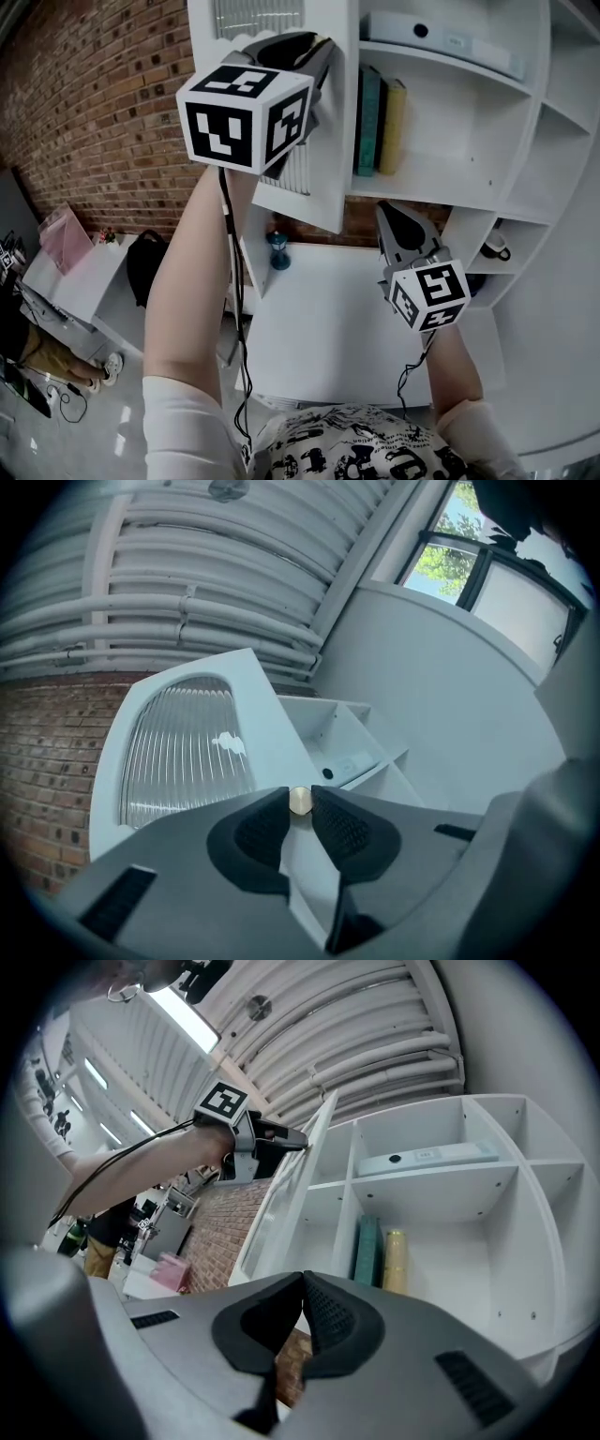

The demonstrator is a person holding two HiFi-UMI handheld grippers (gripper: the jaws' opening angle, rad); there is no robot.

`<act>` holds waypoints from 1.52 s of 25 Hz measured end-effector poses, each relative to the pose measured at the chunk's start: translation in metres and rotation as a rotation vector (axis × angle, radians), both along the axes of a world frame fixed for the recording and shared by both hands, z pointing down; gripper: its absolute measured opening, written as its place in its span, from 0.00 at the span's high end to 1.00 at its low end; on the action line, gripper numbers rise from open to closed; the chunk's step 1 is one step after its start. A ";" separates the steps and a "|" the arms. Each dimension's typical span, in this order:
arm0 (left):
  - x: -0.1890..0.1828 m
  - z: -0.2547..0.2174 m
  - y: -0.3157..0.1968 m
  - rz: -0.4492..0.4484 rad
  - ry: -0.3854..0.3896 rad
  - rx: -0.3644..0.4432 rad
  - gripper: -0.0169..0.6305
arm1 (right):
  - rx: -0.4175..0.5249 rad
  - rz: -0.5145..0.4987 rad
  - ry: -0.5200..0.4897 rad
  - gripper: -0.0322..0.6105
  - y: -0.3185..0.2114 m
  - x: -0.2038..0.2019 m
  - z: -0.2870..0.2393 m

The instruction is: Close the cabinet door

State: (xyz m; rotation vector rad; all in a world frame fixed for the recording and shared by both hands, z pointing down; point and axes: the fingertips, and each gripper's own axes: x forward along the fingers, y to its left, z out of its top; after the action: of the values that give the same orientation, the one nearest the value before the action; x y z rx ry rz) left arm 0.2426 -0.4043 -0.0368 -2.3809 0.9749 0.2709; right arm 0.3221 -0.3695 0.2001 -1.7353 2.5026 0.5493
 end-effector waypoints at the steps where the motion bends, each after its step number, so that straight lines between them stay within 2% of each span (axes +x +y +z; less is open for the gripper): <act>1: 0.003 0.001 -0.004 -0.012 -0.007 0.005 0.84 | -0.006 0.010 -0.002 0.93 -0.004 0.003 0.001; 6: 0.016 -0.001 -0.022 -0.040 -0.012 0.008 0.84 | -0.009 0.065 0.007 0.93 -0.023 0.024 -0.003; 23: 0.048 -0.001 -0.072 -0.133 -0.018 -0.043 0.83 | -0.023 0.030 -0.029 0.93 -0.039 0.053 -0.004; 29: 0.053 -0.002 -0.083 -0.177 -0.024 -0.021 0.83 | -0.018 0.070 -0.015 0.93 -0.042 0.063 -0.008; 38: 0.061 -0.001 -0.102 -0.234 -0.016 -0.045 0.83 | -0.035 0.098 -0.030 0.93 -0.031 0.076 0.004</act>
State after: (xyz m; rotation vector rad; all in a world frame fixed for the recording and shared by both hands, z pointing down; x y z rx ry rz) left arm 0.3032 -0.5059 -0.0380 -2.2765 1.2507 0.1421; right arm 0.3977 -0.4001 0.2041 -1.8728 2.4316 0.4842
